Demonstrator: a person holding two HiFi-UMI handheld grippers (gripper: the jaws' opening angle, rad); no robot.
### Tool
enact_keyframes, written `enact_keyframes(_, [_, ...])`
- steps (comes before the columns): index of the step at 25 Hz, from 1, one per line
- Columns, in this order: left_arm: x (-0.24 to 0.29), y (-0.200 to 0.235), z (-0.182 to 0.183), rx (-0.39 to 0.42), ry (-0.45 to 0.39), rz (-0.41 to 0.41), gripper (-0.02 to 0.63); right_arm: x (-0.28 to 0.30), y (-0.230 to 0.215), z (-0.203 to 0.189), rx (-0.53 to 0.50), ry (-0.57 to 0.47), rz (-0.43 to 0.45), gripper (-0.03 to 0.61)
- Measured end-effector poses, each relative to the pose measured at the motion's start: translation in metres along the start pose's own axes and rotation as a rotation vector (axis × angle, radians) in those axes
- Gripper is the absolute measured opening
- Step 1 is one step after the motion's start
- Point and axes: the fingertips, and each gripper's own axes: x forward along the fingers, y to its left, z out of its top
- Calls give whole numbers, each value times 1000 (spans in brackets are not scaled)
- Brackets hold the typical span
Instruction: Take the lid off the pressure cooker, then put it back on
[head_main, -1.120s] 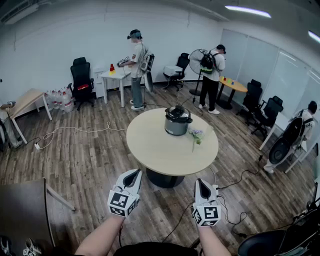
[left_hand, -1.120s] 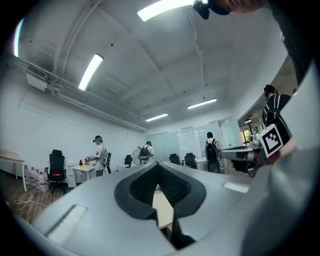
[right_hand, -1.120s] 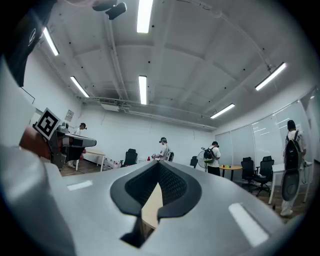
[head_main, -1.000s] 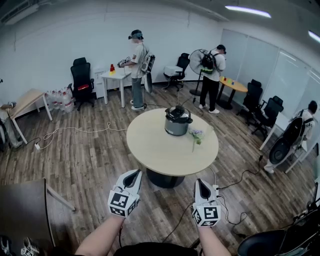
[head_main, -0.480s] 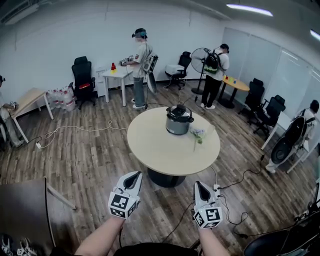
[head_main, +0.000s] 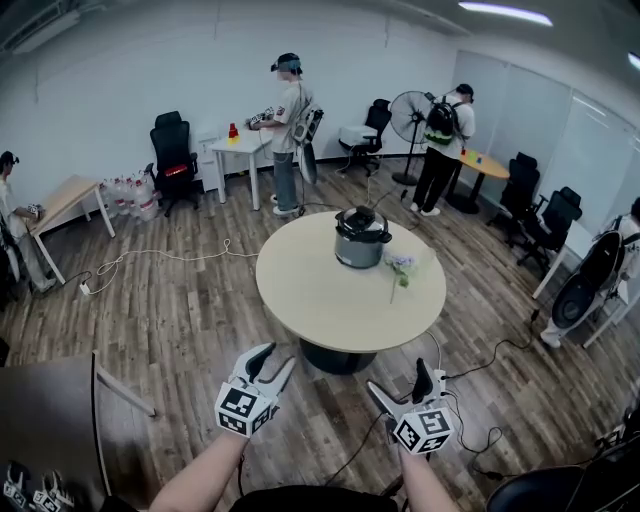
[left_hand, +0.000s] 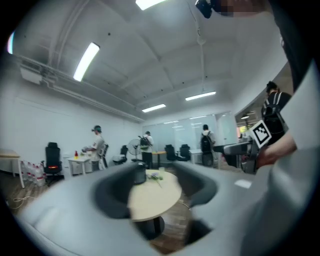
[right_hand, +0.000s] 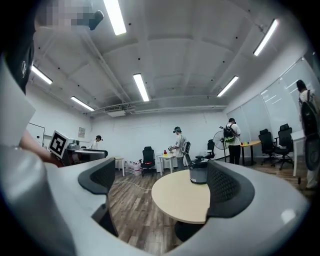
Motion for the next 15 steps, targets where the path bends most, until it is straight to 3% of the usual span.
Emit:
enact_keyframes(1, [11, -7, -9, 1, 26, -20, 413, -1, -6, 0, 2, -3, 5, 571])
enact_keyframes(2, [19, -13, -17, 8, 43, -23, 586, -2, -13, -1, 3, -6, 10, 571])
enact_keyframes(9, [55, -35, -41, 57, 69, 14, 588, -2, -62, -9, 7, -37, 28, 568])
enact_keyframes(15, [105, -17, -51, 49, 80, 22, 589, 37, -98, -17, 17, -27, 25, 568])
